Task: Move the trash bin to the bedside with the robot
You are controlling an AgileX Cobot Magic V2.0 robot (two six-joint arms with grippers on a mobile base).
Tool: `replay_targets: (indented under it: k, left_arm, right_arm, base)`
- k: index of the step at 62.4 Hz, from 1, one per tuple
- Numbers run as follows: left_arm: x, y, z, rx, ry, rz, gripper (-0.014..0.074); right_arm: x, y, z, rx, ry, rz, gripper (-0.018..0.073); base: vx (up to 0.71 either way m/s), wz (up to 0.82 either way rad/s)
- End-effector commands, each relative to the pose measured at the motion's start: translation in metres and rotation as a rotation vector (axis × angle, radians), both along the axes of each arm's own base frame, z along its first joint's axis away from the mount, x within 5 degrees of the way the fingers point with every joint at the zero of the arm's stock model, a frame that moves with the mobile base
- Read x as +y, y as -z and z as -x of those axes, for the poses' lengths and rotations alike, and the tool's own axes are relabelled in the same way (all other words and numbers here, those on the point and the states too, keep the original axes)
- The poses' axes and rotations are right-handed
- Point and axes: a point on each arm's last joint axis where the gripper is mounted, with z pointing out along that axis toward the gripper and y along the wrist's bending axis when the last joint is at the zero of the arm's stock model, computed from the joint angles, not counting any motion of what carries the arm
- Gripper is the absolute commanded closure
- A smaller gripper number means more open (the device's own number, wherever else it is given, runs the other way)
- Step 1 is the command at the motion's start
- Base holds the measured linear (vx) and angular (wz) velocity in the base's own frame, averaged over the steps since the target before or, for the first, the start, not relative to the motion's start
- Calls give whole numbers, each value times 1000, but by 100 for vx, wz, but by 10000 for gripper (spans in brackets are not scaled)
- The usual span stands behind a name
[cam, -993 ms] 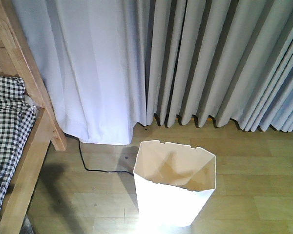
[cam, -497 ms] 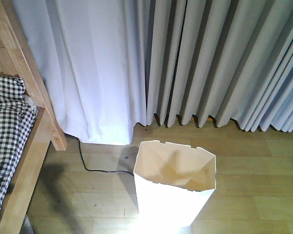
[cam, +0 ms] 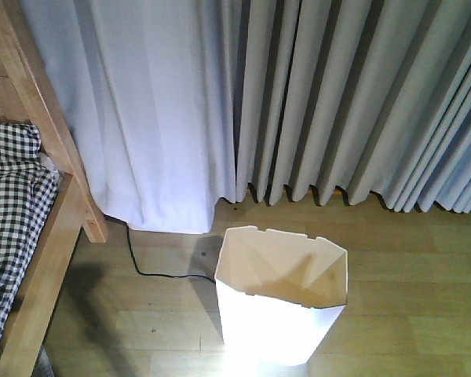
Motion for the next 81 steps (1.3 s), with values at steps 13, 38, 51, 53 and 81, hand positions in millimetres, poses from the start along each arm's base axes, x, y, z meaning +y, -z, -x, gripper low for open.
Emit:
replay_targets:
  k: [13,38,51,53,81]
  left_arm:
    - [0,2,-1,-60,5,14,602]
    - [0,2,-1,-60,5,14,602]
    - [0,2,-1,-60,5,14,602]
    - [0,2,-1,-60,5,14,602]
    - [0,2,-1,-60,5,14,602]
  right_arm:
    - [5,3,0,-26,-94,8,570]
    - [3,4,0,-25,-50,-60,570]
    - [3,4,0,-25,-50,-58,570]
    - [3,4,0,-25,-50,-58,570]
    - [3,4,0,-24,-50,-58,570]
  base:
    - [0,0]
    - [0,0]
    - [0,0]
    - [0,0]
    - [0,0]
